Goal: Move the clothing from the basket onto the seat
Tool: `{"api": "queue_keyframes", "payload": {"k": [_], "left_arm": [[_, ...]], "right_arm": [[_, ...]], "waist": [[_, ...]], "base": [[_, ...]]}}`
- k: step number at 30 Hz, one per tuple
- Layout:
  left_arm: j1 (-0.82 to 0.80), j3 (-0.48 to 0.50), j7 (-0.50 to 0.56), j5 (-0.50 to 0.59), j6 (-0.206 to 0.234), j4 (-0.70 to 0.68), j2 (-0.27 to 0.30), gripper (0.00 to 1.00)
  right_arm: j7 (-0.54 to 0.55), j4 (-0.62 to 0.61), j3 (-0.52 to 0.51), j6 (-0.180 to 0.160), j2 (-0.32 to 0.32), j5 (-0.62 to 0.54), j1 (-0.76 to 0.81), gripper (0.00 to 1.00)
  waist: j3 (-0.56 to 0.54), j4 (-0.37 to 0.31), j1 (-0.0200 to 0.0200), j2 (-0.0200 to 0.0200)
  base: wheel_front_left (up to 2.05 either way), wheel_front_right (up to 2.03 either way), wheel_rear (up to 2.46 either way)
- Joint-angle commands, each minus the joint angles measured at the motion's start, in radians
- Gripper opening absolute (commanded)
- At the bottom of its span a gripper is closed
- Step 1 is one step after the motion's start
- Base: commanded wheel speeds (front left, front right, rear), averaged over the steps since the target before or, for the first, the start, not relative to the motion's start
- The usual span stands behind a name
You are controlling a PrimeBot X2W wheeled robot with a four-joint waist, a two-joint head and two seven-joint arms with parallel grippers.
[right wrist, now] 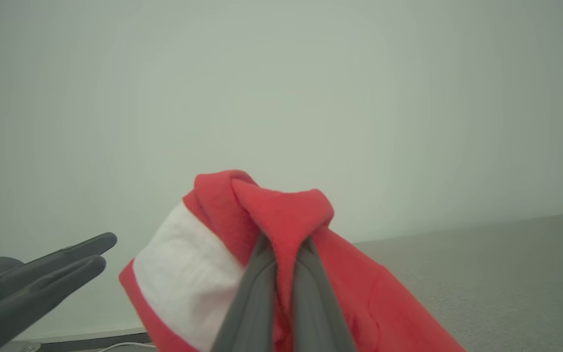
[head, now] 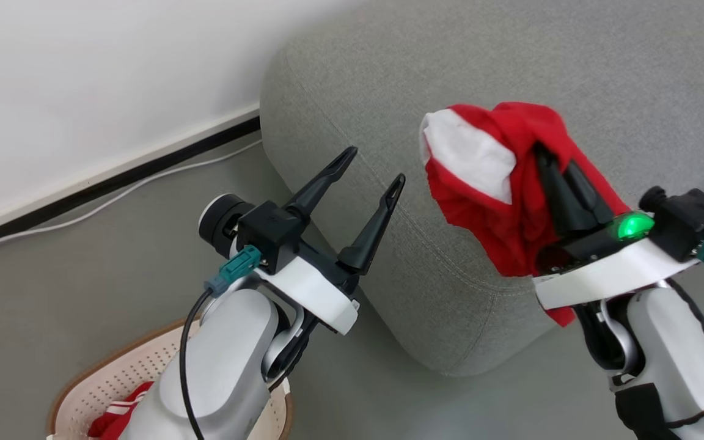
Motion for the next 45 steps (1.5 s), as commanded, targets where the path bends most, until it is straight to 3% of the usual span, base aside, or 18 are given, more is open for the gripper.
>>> {"api": "queue_keyframes", "payload": {"k": [1, 10, 21, 33, 38, 45], "left_arm": [[-0.058, 0.014, -0.005, -0.011, -0.001, -0.017, 0.010, 1.00], [-0.083, -0.020, -0.005, -0.026, -0.001, -0.008, 0.048, 1.00], [-0.096, 0.009, -0.005, 0.012, -0.001, -0.025, 0.103, 1.00], [-0.171, -0.029, -0.005, 0.035, -0.001, -0.033, 0.121, 1.00], [-0.191, -0.031, -0.005, 0.039, -0.001, -0.041, 0.123, 1.00], [-0.205, -0.030, -0.005, 0.045, -0.001, -0.057, 0.111, 1.00]], "right_arm": [[-0.006, -0.047, -0.021, 0.004, 0.002, -0.013, 0.014, 0.00], [-0.006, 0.001, -0.228, 0.004, 0.000, -0.113, -0.077, 0.00], [-0.006, 0.189, -0.333, 0.004, -0.049, -0.195, -0.327, 0.00], [-0.006, 0.375, -0.529, 0.004, -0.154, -0.300, -0.612, 0.00], [-0.006, 0.470, -0.662, 0.004, -0.185, -0.372, -0.693, 0.00], [-0.006, 0.576, -0.814, 0.004, -0.190, -0.460, -0.738, 0.00]], "waist": [[0.022, -0.007, 0.0000, -0.0001], [0.117, -0.006, 0.0000, -0.0001], [0.295, 0.005, 0.0000, -0.0001], [0.514, 0.142, 0.0000, -0.0001], [0.578, 0.207, 0.0000, -0.0001], [0.631, 0.277, 0.0000, -0.0001]], "base": [[0.08, 0.08, 0.08], [0.04, 0.04, 0.04], [0.00, 0.00, 0.00], [0.00, 0.00, 0.00], [0.00, 0.00, 0.00], [0.00, 0.00, 0.00]]}}
